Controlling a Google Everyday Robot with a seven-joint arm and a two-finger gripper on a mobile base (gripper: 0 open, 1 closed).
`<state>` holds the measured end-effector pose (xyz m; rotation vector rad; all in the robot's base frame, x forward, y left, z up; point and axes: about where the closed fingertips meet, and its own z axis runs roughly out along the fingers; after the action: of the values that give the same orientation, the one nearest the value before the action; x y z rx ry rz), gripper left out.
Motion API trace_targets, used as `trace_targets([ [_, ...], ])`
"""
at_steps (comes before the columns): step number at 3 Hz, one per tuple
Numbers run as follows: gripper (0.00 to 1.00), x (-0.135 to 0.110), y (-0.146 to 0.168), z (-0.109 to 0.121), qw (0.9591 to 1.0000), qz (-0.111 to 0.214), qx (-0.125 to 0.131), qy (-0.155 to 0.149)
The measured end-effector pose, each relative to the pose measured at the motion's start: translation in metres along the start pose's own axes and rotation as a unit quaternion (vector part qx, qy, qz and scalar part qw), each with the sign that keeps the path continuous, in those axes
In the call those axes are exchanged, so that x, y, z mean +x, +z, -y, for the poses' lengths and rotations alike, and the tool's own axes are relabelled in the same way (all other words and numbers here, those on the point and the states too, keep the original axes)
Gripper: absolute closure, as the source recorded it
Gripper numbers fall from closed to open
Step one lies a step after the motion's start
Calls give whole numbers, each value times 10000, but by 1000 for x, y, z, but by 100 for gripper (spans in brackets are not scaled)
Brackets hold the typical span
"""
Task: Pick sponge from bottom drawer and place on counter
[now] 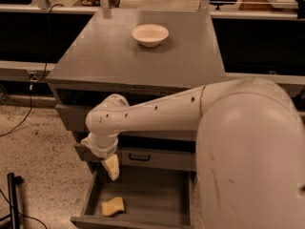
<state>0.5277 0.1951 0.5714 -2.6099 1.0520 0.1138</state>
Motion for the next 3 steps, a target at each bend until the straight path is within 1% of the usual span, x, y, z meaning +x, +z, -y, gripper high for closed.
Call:
trace_targets([
  [1,0,3,40,0,9995,85,-199,-213],
  [2,0,3,44,-2,9995,106,-230,-205],
  [3,0,3,64,2,9985,102,-480,-233],
])
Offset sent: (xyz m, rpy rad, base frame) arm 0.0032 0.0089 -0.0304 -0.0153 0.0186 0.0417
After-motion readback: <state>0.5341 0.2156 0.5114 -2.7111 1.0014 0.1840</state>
